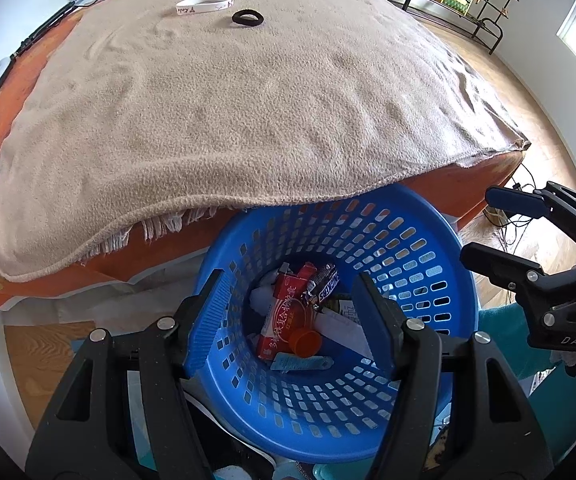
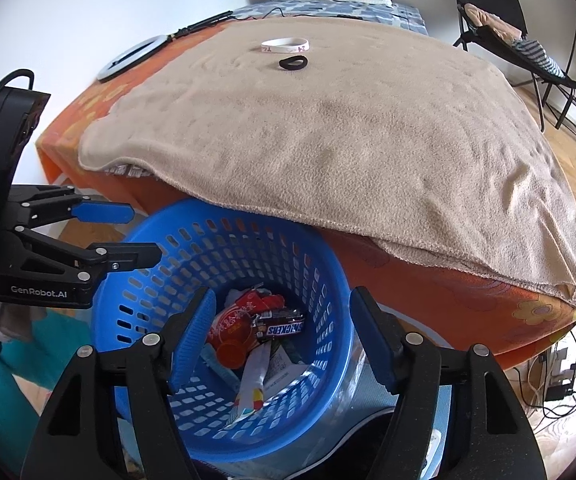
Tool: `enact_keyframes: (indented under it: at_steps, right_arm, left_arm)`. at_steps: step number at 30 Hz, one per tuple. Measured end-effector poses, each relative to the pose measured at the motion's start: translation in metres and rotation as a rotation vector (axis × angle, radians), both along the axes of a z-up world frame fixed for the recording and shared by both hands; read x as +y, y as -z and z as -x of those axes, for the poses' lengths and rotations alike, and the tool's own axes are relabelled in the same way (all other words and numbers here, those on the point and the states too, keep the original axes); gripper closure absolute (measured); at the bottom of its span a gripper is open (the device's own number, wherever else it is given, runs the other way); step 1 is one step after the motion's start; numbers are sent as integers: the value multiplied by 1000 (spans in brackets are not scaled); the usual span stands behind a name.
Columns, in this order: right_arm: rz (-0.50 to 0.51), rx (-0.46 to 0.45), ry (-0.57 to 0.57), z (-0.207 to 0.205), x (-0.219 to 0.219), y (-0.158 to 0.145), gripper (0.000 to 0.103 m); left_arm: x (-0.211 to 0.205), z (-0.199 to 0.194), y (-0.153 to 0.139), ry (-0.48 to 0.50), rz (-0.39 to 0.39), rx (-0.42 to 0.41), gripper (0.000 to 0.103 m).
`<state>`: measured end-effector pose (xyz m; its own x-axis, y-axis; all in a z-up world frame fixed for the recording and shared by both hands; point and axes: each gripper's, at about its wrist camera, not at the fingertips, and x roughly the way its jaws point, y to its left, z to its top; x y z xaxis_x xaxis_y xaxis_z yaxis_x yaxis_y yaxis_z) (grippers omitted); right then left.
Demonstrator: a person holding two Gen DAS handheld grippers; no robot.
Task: Collect trash
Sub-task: 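Carry the candy bar and orange lid over the blue basket and open both tools, then move both tools back over the towel toward the wristband and hair tie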
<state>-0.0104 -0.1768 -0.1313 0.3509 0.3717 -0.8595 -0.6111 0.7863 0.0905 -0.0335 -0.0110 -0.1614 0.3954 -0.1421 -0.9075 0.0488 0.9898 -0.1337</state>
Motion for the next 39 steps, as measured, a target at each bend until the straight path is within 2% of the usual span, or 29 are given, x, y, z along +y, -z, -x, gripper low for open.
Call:
enact_keyframes:
  at_steps: [6,10,14,18,26,33,39]
  right_arm:
    - [42,-22,34,-4,3,-4,32]
    - [34,-30,46,-9,2,-9,31]
    - [12,-30,61,-17,2,-16,31]
    - [-51,-29,72,-30,2,-25,31]
    - [-103,-69,60,-60,16,-41,31]
    - [-94,-91,27,-98,37,-51,31]
    - [-95,-32,16,-133,57,-47,31]
  left_arm:
    - [2,-6,-11,-13,2,-22,37]
    - [4,-14,-23,-22,2,-48,37]
    - [8,-27,-41,-34,1,-82,37]
    - [18,-46,-61,-48,-1,-118,37]
    - [51,-102,-89,-95,-21,-164,37]
    - [86,-156,-88,-137,18,-169,37]
    - [103,-194,-72,-165,26,-143,37]
